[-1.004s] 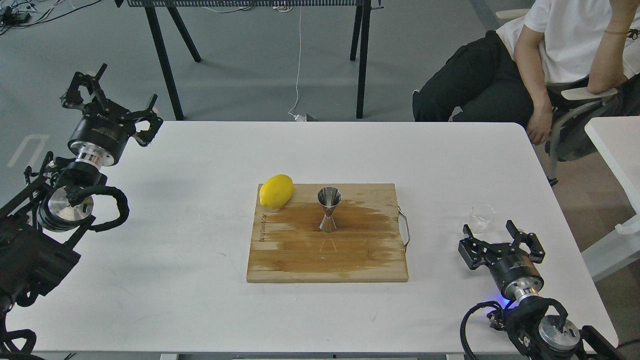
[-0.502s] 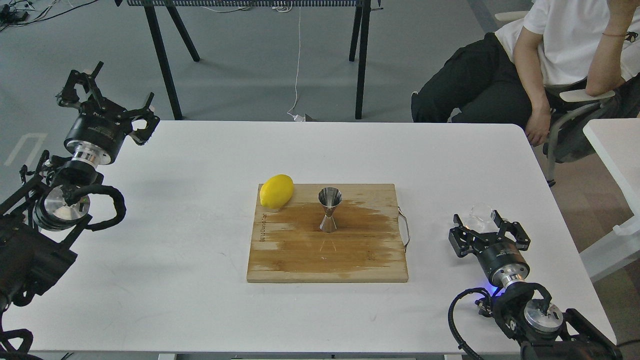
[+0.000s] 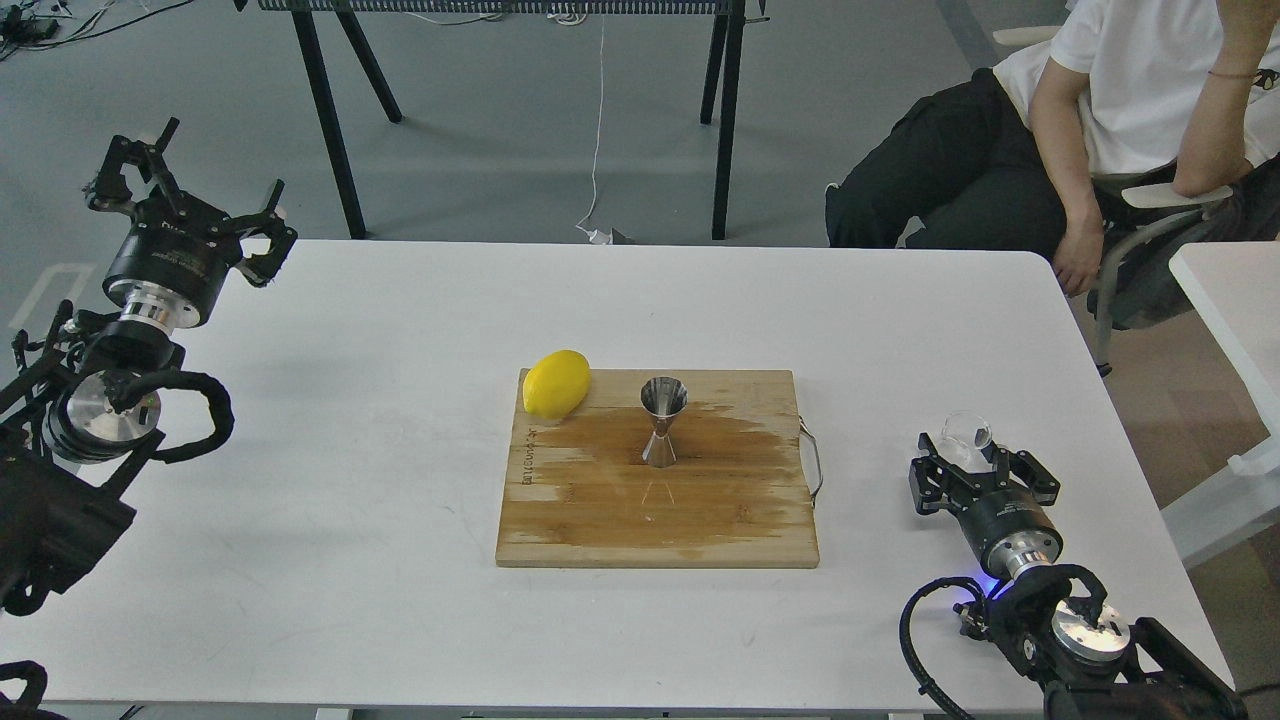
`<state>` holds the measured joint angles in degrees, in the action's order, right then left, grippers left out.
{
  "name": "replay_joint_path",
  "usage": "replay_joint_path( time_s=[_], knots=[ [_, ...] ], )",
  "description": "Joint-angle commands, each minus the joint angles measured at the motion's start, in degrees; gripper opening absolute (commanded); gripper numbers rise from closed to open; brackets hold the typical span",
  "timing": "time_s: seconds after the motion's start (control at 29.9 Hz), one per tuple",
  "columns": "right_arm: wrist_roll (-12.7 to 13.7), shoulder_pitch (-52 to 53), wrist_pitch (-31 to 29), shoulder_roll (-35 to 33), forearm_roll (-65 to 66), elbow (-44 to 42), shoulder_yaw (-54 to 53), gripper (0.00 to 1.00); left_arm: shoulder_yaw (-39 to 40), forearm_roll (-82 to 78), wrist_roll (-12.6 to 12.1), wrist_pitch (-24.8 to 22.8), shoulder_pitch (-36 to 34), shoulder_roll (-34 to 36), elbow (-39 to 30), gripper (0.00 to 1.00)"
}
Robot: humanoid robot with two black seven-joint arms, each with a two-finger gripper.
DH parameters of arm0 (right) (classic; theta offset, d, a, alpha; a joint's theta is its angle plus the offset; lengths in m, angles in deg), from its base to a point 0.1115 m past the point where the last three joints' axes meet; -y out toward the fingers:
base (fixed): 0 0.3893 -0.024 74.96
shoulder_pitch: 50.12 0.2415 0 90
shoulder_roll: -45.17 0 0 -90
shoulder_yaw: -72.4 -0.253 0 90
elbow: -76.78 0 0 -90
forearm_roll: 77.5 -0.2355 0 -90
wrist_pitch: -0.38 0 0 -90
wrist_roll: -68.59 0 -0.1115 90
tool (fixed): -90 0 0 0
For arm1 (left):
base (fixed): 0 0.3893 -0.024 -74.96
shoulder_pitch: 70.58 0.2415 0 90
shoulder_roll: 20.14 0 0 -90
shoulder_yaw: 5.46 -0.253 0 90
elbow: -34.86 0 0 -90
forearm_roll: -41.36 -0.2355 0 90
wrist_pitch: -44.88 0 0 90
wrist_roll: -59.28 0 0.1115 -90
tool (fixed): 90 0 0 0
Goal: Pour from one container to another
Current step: 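Grasp the small clear glass cup with the right gripper and lift it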
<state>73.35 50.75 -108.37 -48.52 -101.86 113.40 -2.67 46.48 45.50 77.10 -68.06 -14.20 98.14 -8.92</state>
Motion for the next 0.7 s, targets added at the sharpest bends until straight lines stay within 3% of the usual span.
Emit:
replay_joint_path(
  time_s=[0.0,0.23,0.67],
  knots=[
    [0.16,-0.50,0.12,-0.09,-1.39,1.18,0.36,0.54,0.00,0.00,0.02,0.00,-0.04,0.02,0.00,1.00],
    [0.25,-4.19,0.12,-0.44,-1.48,8.38,0.27,0.49,0.00,0.00,0.02,0.09,-0.04,0.02,-0.08,1.00],
    [0.25,-5.07,1.17,-1.23,-1.39,10.94,0.19,0.39,0.09,0.00,0.11,0.09,0.05,0.72,0.00,1.00]
  ],
)
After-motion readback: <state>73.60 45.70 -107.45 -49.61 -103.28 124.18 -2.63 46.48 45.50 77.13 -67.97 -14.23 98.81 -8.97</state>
